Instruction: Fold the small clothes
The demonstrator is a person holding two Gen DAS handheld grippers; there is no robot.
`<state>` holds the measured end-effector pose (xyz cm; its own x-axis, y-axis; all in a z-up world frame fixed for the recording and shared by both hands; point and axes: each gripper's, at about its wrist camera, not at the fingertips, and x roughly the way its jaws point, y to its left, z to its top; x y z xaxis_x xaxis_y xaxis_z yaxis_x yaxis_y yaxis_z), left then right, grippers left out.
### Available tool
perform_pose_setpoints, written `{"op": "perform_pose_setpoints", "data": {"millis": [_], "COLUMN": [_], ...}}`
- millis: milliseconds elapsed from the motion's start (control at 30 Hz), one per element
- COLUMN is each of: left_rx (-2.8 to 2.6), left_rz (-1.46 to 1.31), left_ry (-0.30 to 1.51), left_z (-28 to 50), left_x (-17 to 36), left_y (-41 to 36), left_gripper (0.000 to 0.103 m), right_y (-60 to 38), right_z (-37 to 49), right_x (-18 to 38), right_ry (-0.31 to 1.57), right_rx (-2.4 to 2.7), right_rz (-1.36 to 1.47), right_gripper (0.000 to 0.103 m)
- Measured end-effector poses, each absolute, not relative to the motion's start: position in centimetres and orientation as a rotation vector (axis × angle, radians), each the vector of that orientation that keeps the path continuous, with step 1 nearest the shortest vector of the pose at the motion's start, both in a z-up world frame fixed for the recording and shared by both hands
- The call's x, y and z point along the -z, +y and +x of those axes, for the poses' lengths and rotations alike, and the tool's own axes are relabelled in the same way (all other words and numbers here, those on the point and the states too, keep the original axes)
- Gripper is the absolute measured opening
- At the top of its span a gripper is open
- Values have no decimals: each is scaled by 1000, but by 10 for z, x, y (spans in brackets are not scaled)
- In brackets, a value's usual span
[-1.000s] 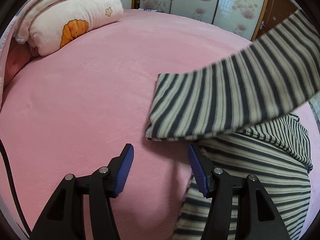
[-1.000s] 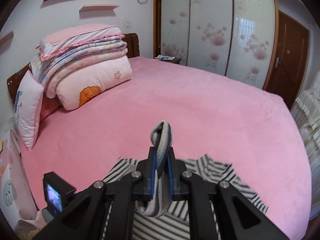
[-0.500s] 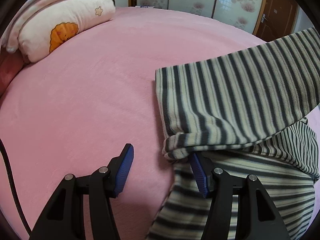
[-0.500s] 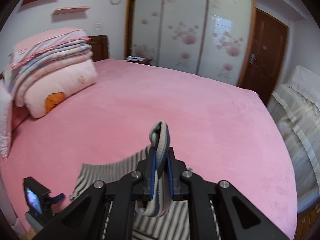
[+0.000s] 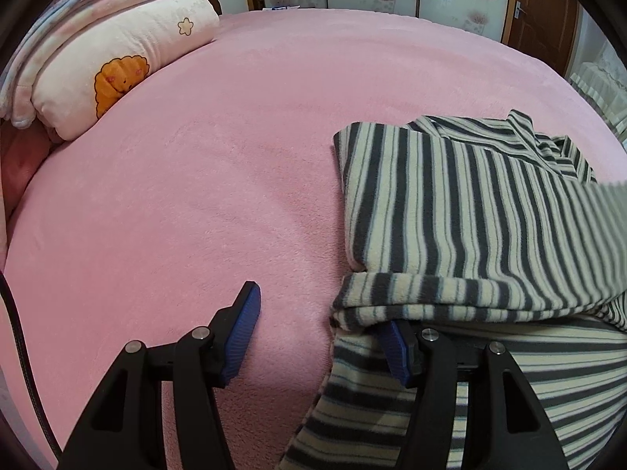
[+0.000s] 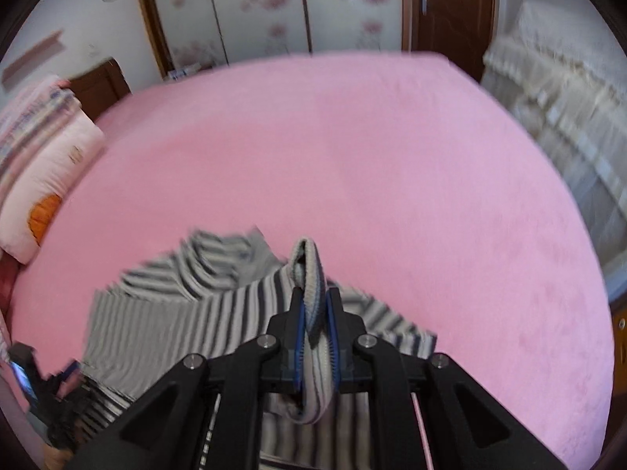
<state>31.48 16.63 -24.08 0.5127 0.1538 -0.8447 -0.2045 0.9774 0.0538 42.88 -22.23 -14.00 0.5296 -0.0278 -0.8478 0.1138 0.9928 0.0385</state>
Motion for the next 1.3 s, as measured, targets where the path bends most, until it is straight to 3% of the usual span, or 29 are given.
{"op": "perform_pose_setpoints", "data": {"millis": [233,367,667,1300], "left_rx": [-212,-198,-193,-198], "left_rz": [-30,-22,-37,-29], "left_ry": [1014,1004,985,984], "left_z": [315,311,305,304], "left_x": [240,237,238,238], "left_y": [166,166,168,168], "left_gripper": [60,61,61,61], "right_y": [-261,-284,-289,-281], "right_z": [420,397,350,337], "right_x": [215,201,204,233], "right_ry": [1153,1086,1090,1086], "right_rx": [165,141,76,-20], "right_rz": [184,316,305,482], "right_gripper": [14,33,33,33]}}
